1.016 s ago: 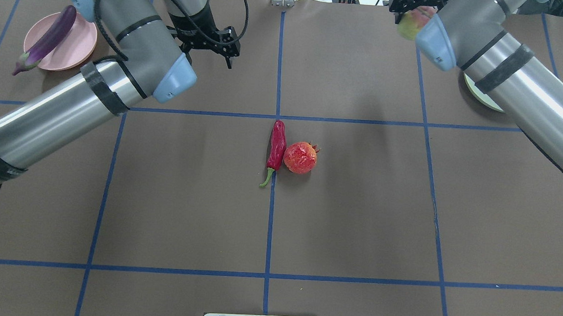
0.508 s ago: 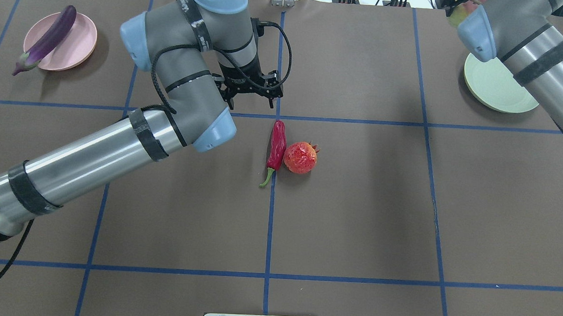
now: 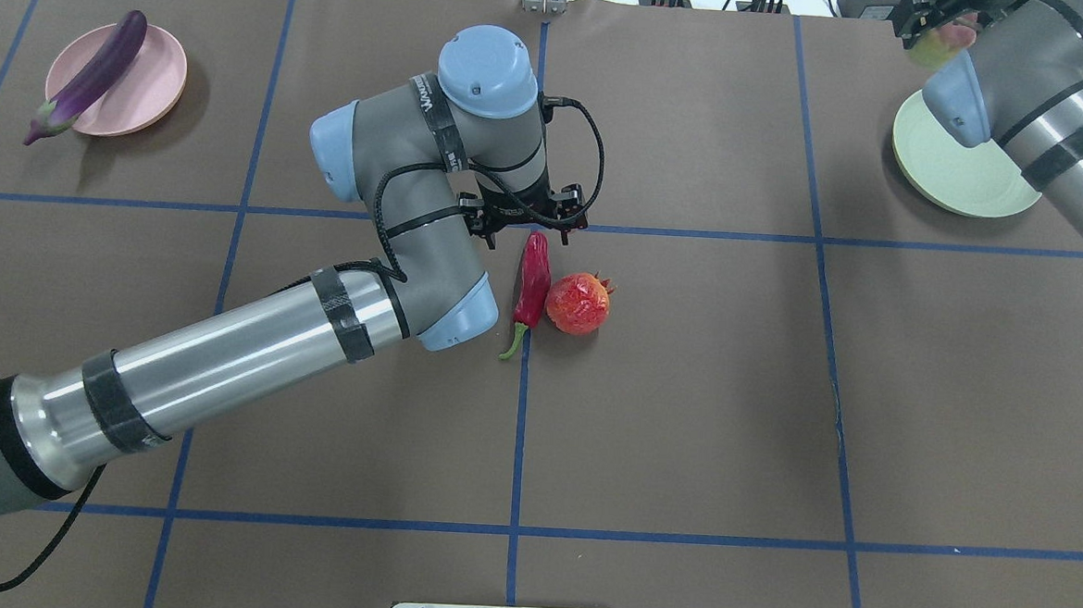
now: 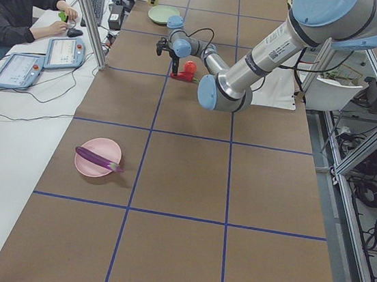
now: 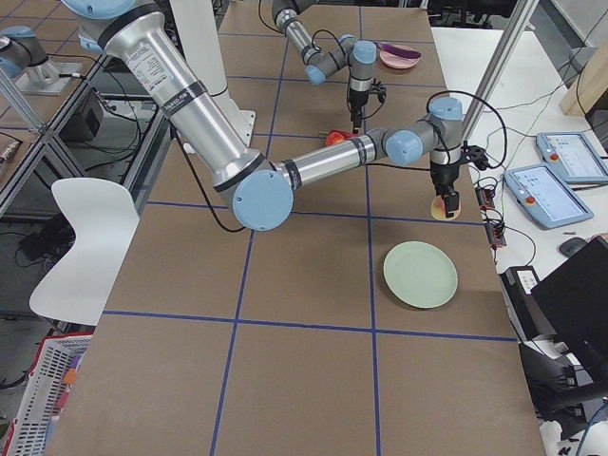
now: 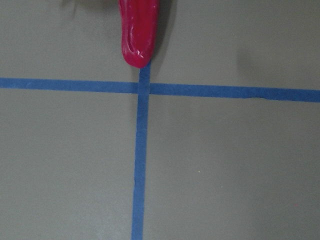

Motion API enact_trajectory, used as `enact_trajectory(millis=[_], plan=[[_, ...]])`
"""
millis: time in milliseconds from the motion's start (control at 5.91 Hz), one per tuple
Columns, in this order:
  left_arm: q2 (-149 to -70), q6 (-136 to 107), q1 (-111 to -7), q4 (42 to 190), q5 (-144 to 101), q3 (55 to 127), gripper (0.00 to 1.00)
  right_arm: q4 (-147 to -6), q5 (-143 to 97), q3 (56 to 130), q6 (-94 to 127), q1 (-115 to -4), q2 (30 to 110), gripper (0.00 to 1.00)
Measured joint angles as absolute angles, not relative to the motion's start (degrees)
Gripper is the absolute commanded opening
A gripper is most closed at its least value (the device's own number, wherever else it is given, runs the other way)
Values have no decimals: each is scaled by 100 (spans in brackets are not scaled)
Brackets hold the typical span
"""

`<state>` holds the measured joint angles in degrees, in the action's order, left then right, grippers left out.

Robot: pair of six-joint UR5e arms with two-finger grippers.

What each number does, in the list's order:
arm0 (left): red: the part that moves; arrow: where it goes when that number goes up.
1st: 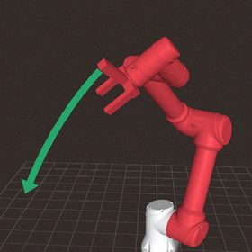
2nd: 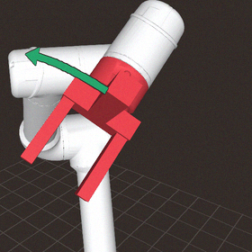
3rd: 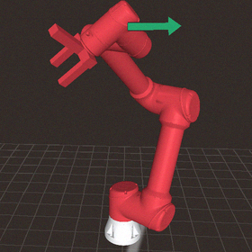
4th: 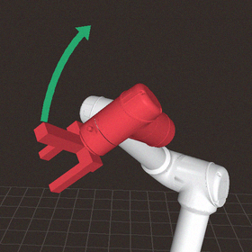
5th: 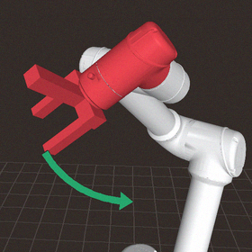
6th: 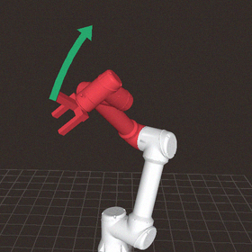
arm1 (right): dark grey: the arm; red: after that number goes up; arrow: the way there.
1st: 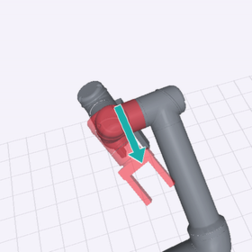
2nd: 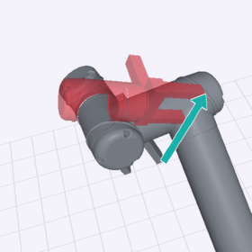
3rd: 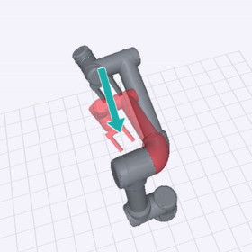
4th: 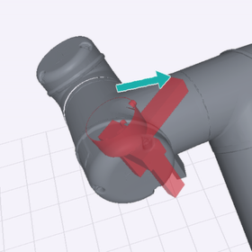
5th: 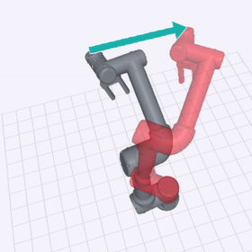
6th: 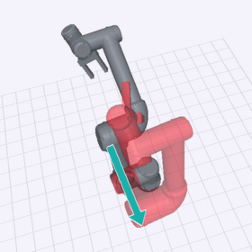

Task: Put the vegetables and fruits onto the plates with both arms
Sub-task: 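Grasp the red chili pepper with the left gripper while the right lowers the peach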

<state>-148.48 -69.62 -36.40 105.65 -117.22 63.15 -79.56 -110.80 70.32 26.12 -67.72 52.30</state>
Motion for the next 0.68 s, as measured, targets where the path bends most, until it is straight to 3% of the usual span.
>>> enact_trajectory(millis=[677], plan=[[-14871, -6996, -3473, 10910, -11559, 6026, 69, -7788, -11033, 6787, 2108, -6925, 5456, 0]])
